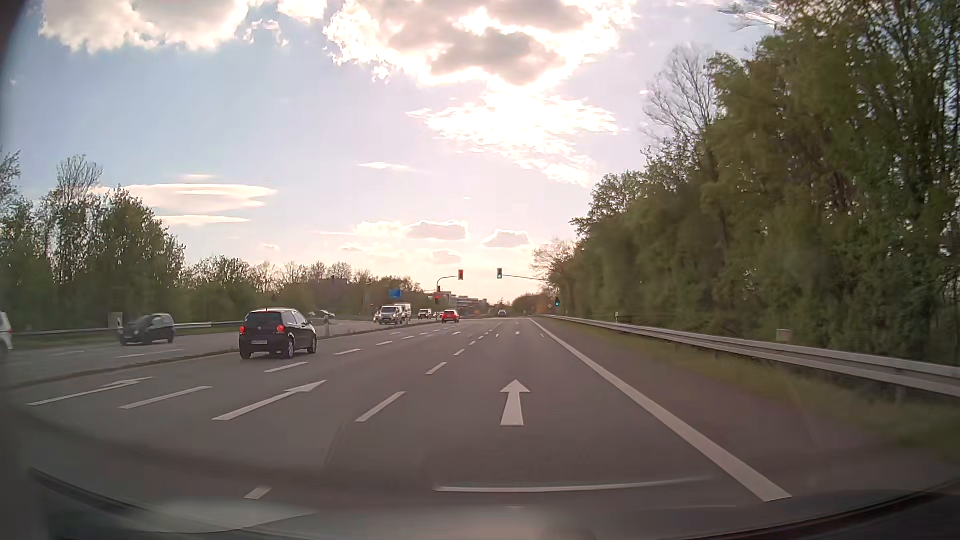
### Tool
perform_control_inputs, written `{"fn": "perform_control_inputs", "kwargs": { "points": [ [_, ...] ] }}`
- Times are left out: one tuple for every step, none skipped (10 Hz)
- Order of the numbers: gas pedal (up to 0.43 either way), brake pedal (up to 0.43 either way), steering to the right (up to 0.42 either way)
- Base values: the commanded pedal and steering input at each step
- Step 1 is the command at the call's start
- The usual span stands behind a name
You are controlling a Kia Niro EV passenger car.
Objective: Follow the waypoints while adhering to traffic rules and regulations
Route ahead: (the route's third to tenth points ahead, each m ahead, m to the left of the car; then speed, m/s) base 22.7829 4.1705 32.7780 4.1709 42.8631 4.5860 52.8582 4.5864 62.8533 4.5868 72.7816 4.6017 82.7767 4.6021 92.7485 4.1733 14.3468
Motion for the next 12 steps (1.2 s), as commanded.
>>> {"fn": "perform_control_inputs", "kwargs": {
  "points": [
    [0.000, 0.000, 0.000],
    [0.000, 0.000, 0.000],
    [0.000, 0.000, 0.000],
    [0.000, 0.000, 0.000],
    [0.000, 0.000, 0.000],
    [0.000, 0.000, 0.000],
    [0.000, 0.000, 0.000],
    [0.000, 0.000, 0.000],
    [0.000, 0.000, 0.000],
    [0.000, 0.000, 0.000],
    [0.000, 0.000, 0.000],
    [0.000, 0.000, -0.001]
  ]
}}
